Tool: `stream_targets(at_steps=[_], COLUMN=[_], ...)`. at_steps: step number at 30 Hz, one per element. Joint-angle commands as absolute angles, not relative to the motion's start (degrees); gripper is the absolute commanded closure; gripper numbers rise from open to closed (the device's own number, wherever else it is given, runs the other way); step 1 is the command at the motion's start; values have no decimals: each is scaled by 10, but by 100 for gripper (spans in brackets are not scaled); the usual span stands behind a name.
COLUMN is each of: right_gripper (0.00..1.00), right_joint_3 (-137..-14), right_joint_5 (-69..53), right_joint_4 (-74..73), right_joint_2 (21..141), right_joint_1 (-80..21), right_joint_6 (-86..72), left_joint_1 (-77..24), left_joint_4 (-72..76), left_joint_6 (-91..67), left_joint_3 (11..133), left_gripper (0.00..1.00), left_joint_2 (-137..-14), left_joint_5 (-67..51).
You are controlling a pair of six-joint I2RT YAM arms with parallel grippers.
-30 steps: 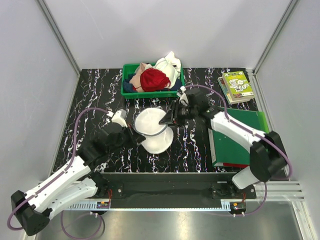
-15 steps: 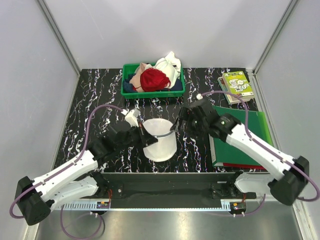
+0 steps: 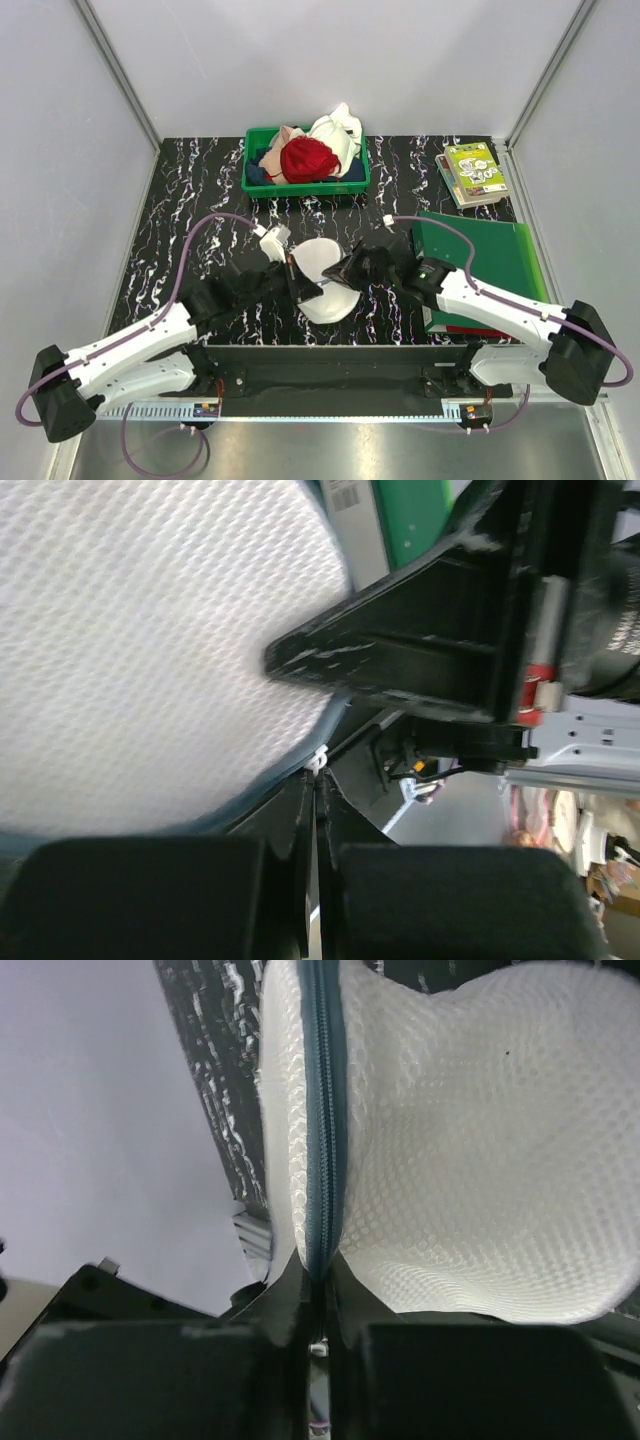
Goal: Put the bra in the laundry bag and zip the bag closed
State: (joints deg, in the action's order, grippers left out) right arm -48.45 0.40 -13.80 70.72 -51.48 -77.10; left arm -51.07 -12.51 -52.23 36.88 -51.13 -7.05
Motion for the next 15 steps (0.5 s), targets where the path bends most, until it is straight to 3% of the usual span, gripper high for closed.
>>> stream_targets(at_steps=[1, 6, 11, 13, 15], right_gripper=[100, 100, 100, 91, 67], right_joint_3=[-459, -457, -573, -609, -673], right_joint_5=[2, -280, -492, -492, -421], right_joint_4=[-84, -24, -18, -59, -171], right_joint_2=[657, 682, 822, 871, 894], right_joint_1=[-474, -347, -339, -339, -342], right_joint_6=[-733, -611, -535, -506, -469], left_joint_1=[-500, -407, -395, -395, -395], left_joint_4=[-196, -287, -269, -250, -233], left_joint_6=[-497, -468, -442, -439, -446], left_joint_3=[384, 356, 367, 378, 384], left_gripper=[100, 100, 100, 100, 100], left_joint_2=[-451, -403, -395, -392, -397], left_joint_5=[-8, 4, -61, -90, -110])
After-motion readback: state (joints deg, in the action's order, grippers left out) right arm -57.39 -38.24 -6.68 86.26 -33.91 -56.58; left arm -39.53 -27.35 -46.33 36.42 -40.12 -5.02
